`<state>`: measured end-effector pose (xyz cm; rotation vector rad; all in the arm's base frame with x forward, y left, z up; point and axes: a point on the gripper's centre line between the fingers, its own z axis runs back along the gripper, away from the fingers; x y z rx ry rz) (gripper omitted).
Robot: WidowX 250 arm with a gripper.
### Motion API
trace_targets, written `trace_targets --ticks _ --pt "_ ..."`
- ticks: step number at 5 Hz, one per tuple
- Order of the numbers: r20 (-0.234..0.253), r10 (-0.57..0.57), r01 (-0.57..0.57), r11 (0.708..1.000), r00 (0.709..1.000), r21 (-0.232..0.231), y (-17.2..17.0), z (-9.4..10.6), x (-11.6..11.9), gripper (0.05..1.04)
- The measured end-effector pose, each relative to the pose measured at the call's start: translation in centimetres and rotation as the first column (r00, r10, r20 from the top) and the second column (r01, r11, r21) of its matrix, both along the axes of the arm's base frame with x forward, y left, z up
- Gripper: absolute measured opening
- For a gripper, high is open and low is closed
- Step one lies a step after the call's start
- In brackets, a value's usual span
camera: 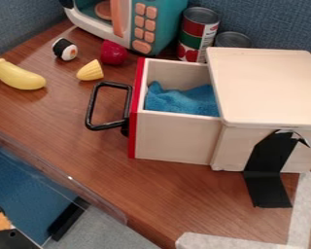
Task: Close the drawer
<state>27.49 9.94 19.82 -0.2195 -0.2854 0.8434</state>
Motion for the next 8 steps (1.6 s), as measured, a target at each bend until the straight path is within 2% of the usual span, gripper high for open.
trace_targets --ticks 1,2,3,4,5,6,7,8 --pt "-0.017 -0.012 0.012 1.0 1.0 -0.011 -0.1 -0.7 0.0 1.001" --pt "0.018 -0.119 0.118 0.993 0.993 0.027 1.8 -2.0 -0.9 1.001" --pt "0.024 -0.229 0.228 0.973 0.973 0.045 3.8 -3.8 -1.6 1.001" --pt "-0.019 -0.432 0.432 0.899 0.902 0.063 5.4 -6.1 -2.5 1.001" --pt "-0.132 -0.632 0.643 0.762 0.764 0.077 6.0 -7.9 -3.1 1.001" --pt "-0.267 -0.781 0.823 0.556 0.565 0.115 4.6 -10.4 -3.4 1.001" --pt "-0.331 -0.867 0.925 0.323 0.373 0.198 3.4 -11.9 -4.4 1.001" --pt "-0.409 -0.888 0.961 0.111 0.21 0.252 2.1 -14.3 -5.5 1.0"
